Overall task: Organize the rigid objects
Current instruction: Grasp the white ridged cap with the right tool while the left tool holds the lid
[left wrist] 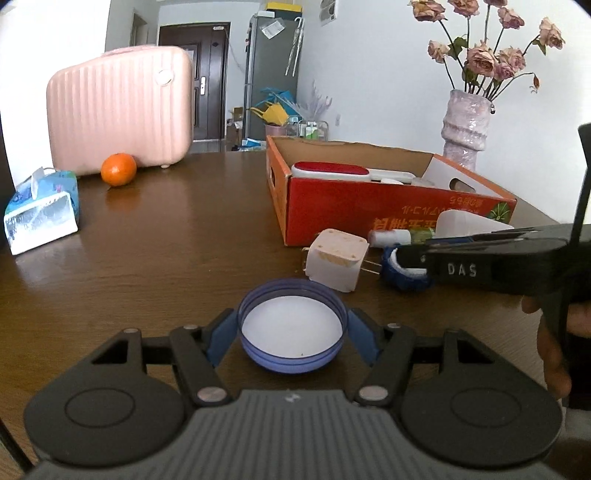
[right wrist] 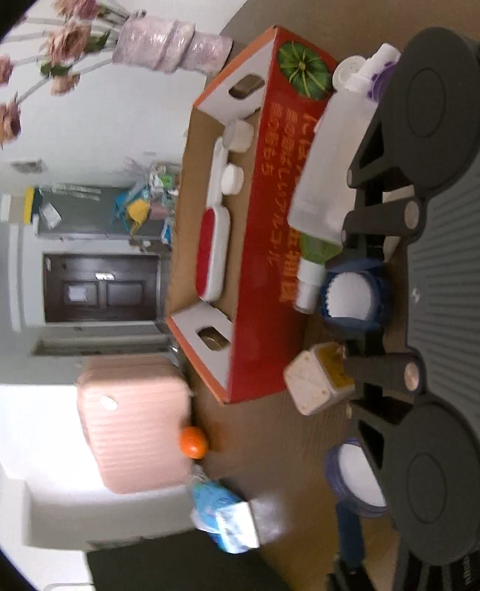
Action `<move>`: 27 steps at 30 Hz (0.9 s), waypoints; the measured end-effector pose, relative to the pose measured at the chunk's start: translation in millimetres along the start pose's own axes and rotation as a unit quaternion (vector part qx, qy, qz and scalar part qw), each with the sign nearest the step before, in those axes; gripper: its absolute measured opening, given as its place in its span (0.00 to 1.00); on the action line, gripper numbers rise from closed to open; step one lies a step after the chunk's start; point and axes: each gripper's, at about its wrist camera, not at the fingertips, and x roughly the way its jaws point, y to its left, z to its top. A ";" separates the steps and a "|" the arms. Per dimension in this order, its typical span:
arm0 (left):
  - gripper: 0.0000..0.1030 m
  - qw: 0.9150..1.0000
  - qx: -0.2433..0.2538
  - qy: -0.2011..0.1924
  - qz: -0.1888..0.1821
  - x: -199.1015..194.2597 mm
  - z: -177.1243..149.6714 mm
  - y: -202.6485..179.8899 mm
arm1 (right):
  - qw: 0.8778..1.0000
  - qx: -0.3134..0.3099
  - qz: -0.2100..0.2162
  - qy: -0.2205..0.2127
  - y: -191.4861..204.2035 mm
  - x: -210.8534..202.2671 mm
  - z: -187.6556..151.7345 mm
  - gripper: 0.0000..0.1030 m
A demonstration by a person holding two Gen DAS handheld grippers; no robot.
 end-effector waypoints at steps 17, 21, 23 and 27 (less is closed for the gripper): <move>0.65 1.000 -0.013 0.007 -0.006 -0.7 -0.7 2.6 | 0.998 -0.024 0.045 0.024 -4.5 9.1 11.7 0.30; 0.65 1.000 -0.009 0.003 -0.002 -3.7 -1.6 -0.1 | 0.998 0.004 0.050 0.024 -11.3 4.8 10.3 0.30; 0.65 1.000 -0.007 0.003 -0.006 -6.8 -3.2 -2.4 | 0.999 0.014 0.050 0.014 -14.7 -2.8 8.1 0.30; 0.65 1.000 0.007 -0.001 -0.020 -17.3 -6.0 -14.3 | 0.999 -0.003 0.051 -0.018 -14.2 -36.0 7.8 0.30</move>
